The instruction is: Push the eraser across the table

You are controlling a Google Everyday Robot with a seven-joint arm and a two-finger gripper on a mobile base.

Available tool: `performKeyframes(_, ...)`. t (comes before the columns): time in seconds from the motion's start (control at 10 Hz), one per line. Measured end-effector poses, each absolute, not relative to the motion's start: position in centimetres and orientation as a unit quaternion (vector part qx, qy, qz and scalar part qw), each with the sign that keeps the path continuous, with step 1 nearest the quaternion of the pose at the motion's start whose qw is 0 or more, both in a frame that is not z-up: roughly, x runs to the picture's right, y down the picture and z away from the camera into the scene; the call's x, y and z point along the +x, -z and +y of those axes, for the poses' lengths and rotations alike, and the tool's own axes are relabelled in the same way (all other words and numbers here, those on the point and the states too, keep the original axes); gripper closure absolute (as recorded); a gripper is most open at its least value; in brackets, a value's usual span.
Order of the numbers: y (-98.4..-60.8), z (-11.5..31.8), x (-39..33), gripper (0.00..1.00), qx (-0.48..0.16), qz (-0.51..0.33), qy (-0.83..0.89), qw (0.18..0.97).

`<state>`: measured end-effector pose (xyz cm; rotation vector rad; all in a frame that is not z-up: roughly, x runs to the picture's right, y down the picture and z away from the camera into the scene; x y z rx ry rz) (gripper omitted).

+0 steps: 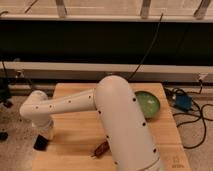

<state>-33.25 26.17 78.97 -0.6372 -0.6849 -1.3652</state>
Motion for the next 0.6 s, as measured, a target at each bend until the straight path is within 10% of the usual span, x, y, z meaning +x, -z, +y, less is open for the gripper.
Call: performKeyframes(0.6,-77.9,25.9,-38.2,0.94,-0.253,-0.337,0.635,0.647)
